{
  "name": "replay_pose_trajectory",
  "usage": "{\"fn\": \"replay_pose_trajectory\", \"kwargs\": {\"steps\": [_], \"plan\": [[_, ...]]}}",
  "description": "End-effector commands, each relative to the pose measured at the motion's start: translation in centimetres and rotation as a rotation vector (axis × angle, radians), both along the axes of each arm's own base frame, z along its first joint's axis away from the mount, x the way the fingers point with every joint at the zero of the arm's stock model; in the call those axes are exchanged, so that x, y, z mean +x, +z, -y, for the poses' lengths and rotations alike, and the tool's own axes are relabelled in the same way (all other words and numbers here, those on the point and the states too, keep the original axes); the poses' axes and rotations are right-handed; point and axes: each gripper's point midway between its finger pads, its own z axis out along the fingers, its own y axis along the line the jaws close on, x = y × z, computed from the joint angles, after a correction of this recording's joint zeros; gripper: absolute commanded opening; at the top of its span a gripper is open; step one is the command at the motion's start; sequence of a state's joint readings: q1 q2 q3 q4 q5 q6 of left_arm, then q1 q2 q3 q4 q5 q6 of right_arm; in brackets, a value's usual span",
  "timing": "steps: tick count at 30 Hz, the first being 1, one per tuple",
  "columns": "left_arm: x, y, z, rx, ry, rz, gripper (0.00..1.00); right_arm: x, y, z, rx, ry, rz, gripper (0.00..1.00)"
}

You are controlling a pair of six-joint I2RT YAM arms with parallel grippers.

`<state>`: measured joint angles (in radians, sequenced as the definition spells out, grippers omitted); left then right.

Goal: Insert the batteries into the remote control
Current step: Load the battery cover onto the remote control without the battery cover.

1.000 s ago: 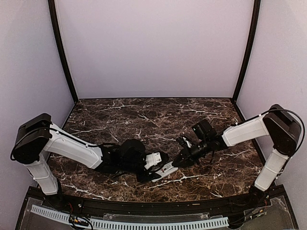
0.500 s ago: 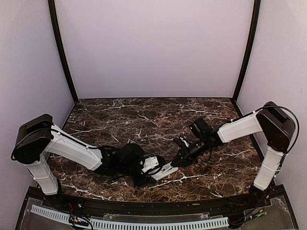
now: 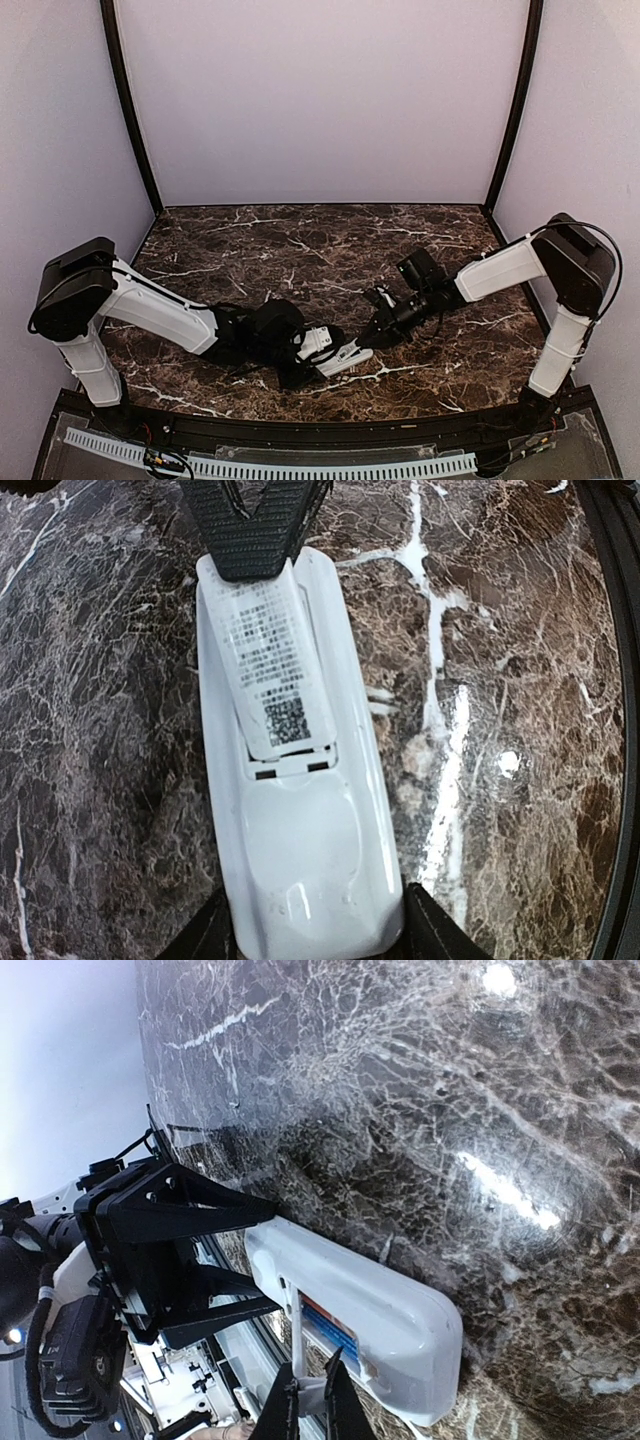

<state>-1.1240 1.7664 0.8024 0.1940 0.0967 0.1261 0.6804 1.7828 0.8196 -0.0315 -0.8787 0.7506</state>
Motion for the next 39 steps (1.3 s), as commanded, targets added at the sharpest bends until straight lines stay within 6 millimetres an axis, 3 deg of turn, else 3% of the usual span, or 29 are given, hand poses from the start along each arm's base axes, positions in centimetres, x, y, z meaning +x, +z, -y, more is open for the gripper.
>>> {"fn": "replay_pose_trajectory", "kwargs": {"steps": [1,30,39], "plan": [[-0.8,-2.2,-0.6,0.069,-0.024,-0.036,0.5,-1.0,-1.0,-0.1,-0.013,0.005,-0.016,0.02],[-0.6,-2.7,-0.6,0.099,-0.013,-0.05,0.42,-1.0,2.3,0.8,0.07,-0.214,0.063,0.0],[-0.7,-3.0,-0.7,0.118,0.0,-0.069,0.41,-1.3,1.2,0.9,0.073,-0.242,0.054,0.0]]}}
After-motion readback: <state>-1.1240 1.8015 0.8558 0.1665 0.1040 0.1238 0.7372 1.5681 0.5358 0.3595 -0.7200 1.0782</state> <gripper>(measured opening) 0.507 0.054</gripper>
